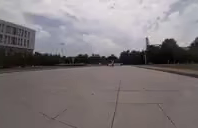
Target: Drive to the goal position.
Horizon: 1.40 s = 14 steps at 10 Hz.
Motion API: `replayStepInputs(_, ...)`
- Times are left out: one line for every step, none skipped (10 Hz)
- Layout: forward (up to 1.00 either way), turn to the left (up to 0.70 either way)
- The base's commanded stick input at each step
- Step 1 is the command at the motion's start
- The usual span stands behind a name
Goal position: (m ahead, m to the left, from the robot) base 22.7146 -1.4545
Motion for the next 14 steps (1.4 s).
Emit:
replayStepInputs(0.70, 0.00)
replayStepInputs(0.70, 0.00)
replayStepInputs(0.70, 0.00)
replayStepInputs(0.70, 0.00)
replayStepInputs(0.70, 0.00)
replayStepInputs(0.70, 0.00)
replayStepInputs(0.70, 0.00)
replayStepInputs(0.70, 0.00)
replayStepInputs(0.70, 0.00)
replayStepInputs(0.70, 0.00)
replayStepInputs(0.70, 0.00)
replayStepInputs(0.70, 0.00)
replayStepInputs(0.70, 0.00)
replayStepInputs(0.70, 0.00)
